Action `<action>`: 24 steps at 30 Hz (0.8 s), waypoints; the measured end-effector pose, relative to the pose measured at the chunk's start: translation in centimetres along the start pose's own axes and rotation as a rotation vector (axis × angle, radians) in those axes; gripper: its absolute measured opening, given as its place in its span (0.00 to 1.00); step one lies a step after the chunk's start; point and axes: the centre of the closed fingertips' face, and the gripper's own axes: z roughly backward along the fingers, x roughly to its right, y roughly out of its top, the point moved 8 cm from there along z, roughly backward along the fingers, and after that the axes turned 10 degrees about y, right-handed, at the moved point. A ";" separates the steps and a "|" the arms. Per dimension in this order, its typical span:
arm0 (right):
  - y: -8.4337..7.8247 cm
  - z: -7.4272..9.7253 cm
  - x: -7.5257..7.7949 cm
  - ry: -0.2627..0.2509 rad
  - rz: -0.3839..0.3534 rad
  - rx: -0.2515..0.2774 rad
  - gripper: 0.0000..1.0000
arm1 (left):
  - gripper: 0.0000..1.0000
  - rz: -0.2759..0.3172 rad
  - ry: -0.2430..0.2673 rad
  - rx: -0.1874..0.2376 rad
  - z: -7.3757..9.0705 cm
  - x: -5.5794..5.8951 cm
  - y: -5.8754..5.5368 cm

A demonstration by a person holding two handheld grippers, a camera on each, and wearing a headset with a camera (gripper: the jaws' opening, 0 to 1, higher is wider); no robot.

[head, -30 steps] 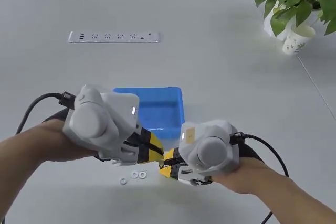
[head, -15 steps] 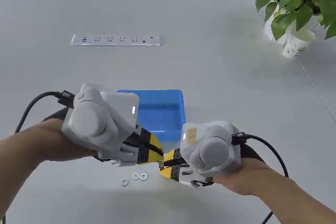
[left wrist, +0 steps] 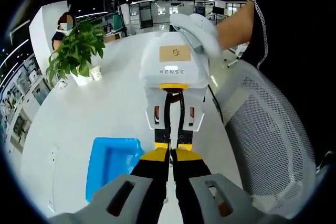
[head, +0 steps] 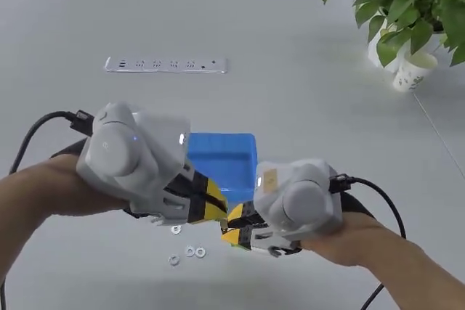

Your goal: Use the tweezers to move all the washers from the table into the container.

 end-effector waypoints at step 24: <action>2.1 2.7 3.4 -0.047 0.042 0.012 0.09 | 0.06 -0.038 0.034 -0.007 1.2 -3.6 2.5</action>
